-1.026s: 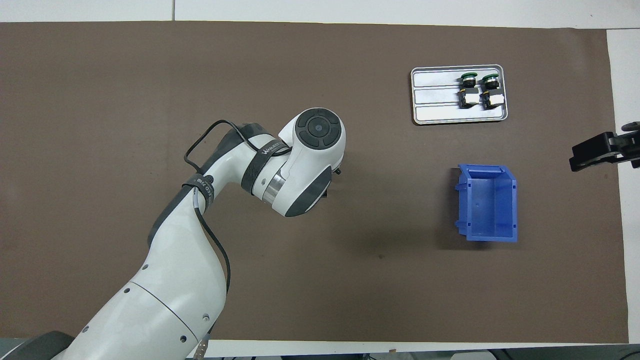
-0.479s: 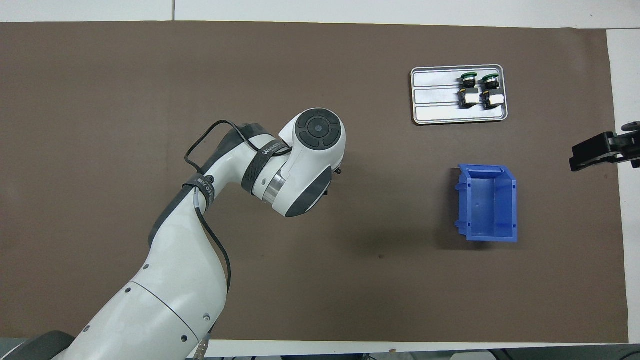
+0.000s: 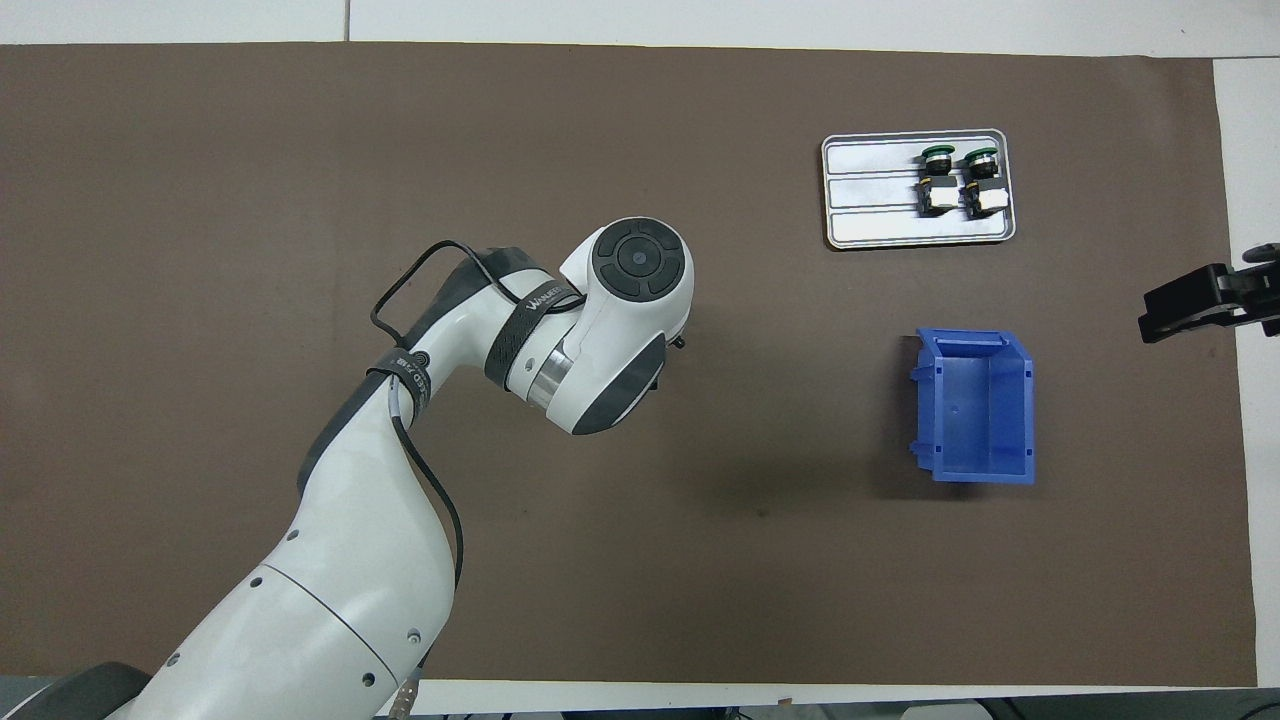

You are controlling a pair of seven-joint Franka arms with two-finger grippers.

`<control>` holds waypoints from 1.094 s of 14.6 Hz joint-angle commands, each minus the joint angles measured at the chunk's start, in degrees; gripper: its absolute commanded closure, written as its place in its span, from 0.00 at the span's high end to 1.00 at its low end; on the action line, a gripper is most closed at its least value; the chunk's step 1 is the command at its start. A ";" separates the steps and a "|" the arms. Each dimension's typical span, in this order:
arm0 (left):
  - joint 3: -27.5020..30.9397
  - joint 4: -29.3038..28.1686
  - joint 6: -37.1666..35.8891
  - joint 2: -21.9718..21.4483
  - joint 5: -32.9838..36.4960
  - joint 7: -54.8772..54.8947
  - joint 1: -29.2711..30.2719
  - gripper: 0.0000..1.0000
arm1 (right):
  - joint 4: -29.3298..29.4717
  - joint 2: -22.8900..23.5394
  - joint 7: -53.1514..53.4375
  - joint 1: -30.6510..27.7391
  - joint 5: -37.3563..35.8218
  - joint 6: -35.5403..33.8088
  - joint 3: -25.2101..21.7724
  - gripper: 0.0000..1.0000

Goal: Place and press button with both arms
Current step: 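Swing the left gripper toward the button module at mid-table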

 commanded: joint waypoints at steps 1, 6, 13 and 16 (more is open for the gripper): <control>1.13 -0.44 -0.23 -2.89 -0.01 -0.04 -0.01 0.13 | 0.26 -0.14 -0.90 -0.09 -0.11 -0.92 0.05 0.99; 0.96 -2.97 -0.14 -7.98 -0.54 5.05 3.07 0.13 | 0.26 -0.14 -0.90 -0.08 -0.11 -0.92 0.05 0.99; 0.96 -8.00 0.30 -12.74 -0.54 8.83 4.74 0.08 | 0.35 -0.14 -0.90 -0.09 -0.11 -0.92 0.05 0.99; 1.04 -8.00 0.39 -12.66 -7.19 12.87 6.24 0.00 | 0.26 -0.14 -0.90 -0.09 -0.20 -0.92 0.05 0.99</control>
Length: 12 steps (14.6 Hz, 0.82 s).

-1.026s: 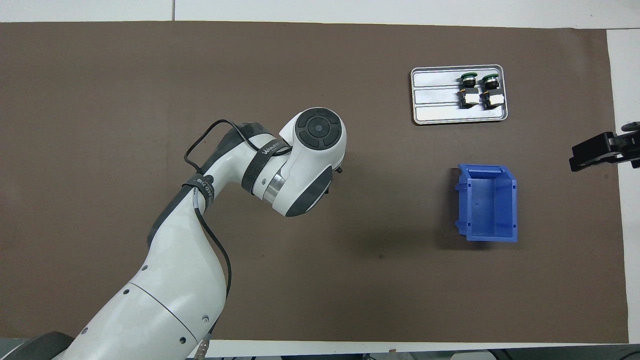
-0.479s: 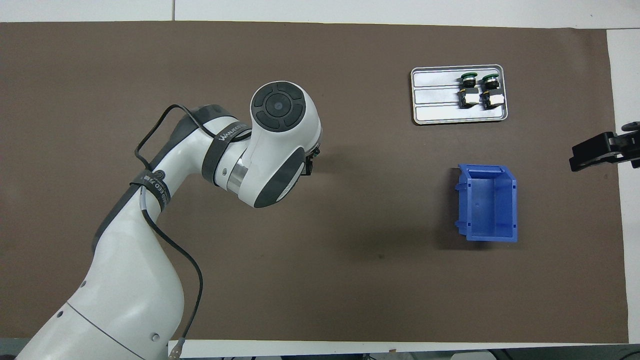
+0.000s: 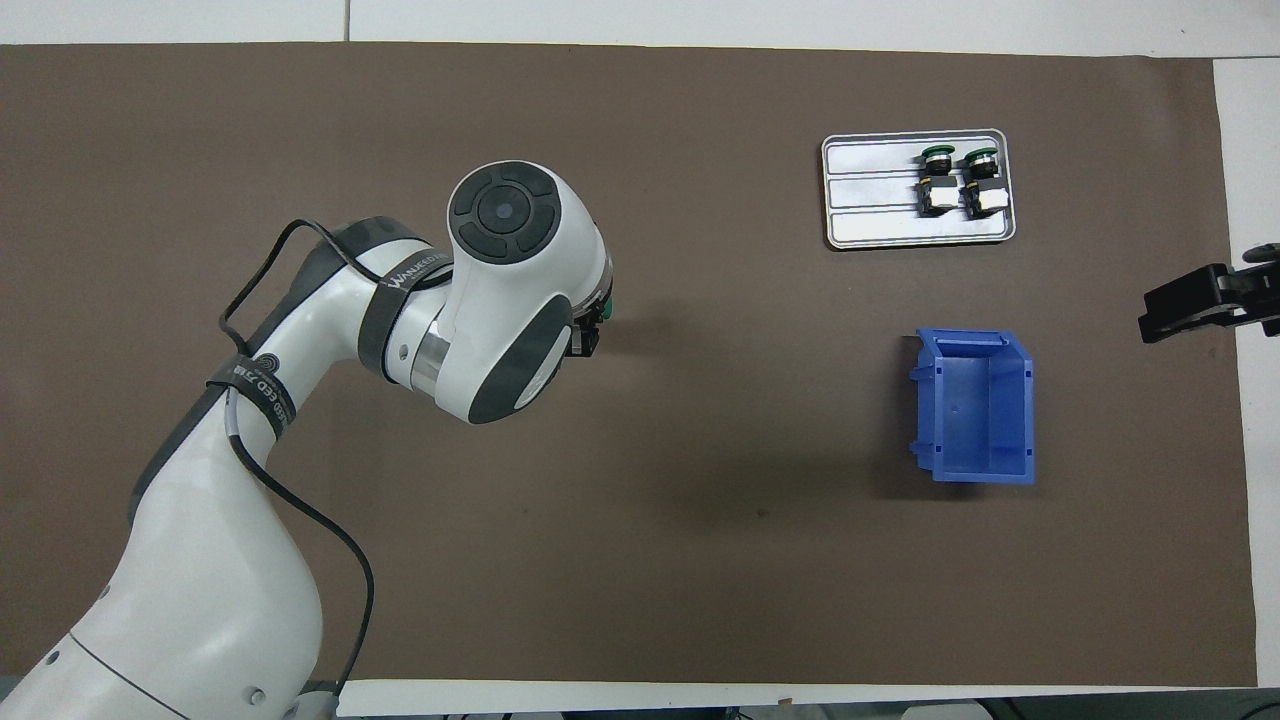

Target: Place and press button with both arms

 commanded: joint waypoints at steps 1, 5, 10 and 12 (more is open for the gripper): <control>0.05 -2.24 0.15 -1.87 -4.51 3.44 0.77 0.00 | 0.26 -0.14 -0.90 -0.08 -0.11 -0.92 0.05 0.99; -0.21 -3.81 0.41 -2.22 -6.51 8.07 1.11 0.00 | 0.26 -0.14 -0.90 -0.09 -0.11 -1.01 0.05 0.99; -0.21 -5.48 -2.40 -3.44 -20.57 22.48 3.93 0.00 | 0.35 -0.14 -0.90 -0.09 -0.20 -0.92 0.05 0.99; 0.05 -7.06 -2.49 -4.15 -27.59 29.86 4.45 0.00 | 0.35 -0.14 -0.90 -0.17 -0.11 -0.92 0.05 0.99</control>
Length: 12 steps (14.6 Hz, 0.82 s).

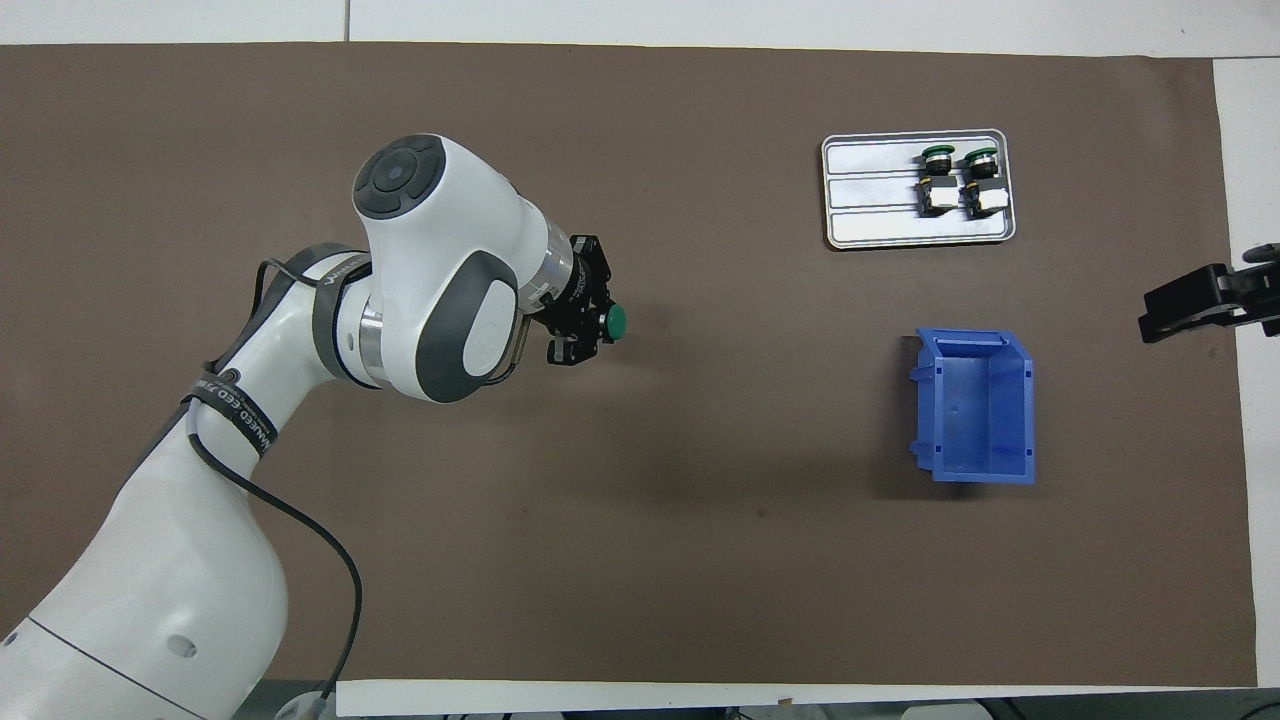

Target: Place and press button with both arms

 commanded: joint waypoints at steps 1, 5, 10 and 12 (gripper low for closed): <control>-0.04 -4.81 -0.45 -3.17 -8.11 8.43 1.94 0.00 | 0.26 -0.14 -0.90 -0.09 -0.11 -0.92 0.05 0.99; 0.04 -10.08 0.43 -5.54 -20.77 19.51 4.41 0.00 | 0.35 -0.14 -0.90 -0.17 -0.11 -0.92 0.05 0.99; 0.04 -15.97 3.16 -7.74 -35.19 29.10 7.75 0.00 | 0.26 -0.14 -0.90 -0.09 -0.11 -0.92 0.05 0.99; 0.04 -18.00 3.86 -8.45 -40.90 32.94 9.33 0.00 | 0.26 -0.14 -0.90 -0.17 -0.20 -0.92 0.05 0.99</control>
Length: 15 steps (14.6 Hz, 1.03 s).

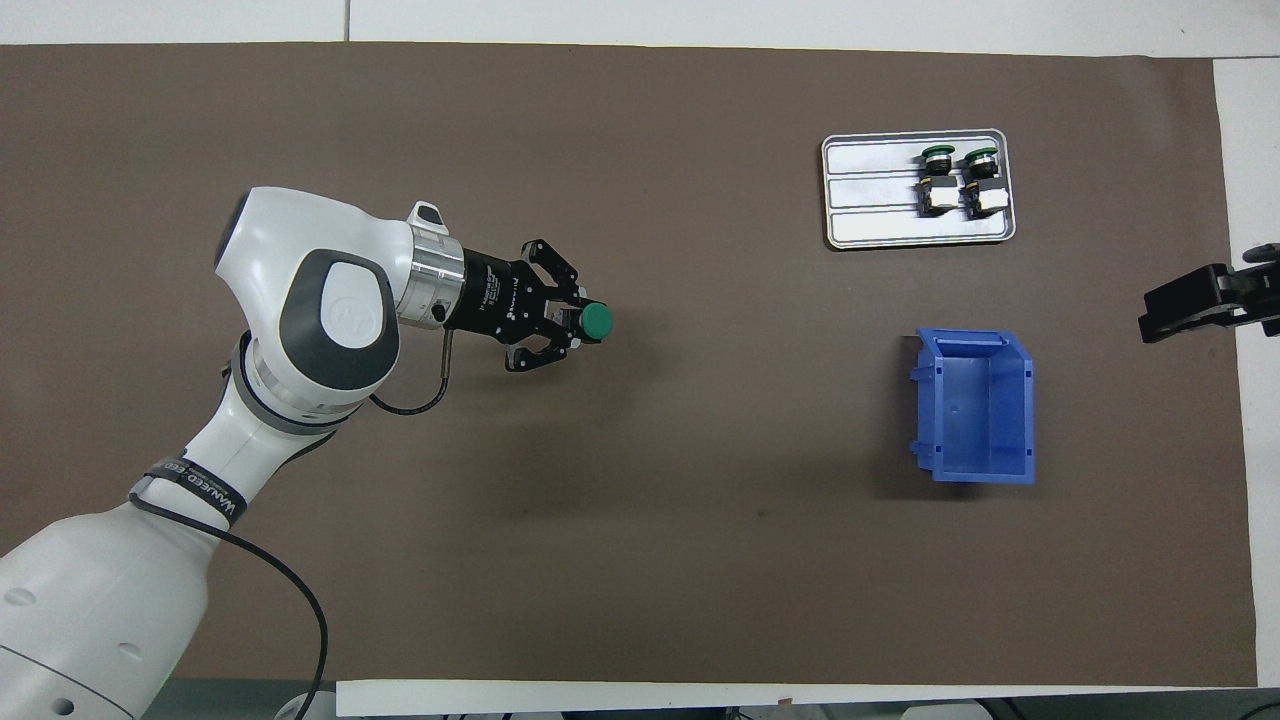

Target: Place and press button with both arms

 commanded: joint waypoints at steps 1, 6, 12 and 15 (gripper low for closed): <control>-0.25 -5.35 2.18 -3.18 -7.44 6.46 1.43 0.00 | 0.35 -0.14 -0.90 -0.09 -0.11 -0.92 0.05 0.99; -0.33 -6.51 -0.53 -2.13 -10.28 11.32 3.98 0.00 | 0.26 -0.14 -0.90 -0.17 -0.11 -0.92 0.05 0.99; -0.33 -8.44 -9.15 -0.73 -15.46 21.41 7.58 0.00 | 0.26 -0.14 -0.90 -0.17 -0.20 -0.92 0.05 0.99; -0.33 -9.49 -7.58 0.95 -22.93 27.39 5.48 0.00 | 0.26 -0.14 -0.90 -0.17 -0.20 -0.92 0.05 0.99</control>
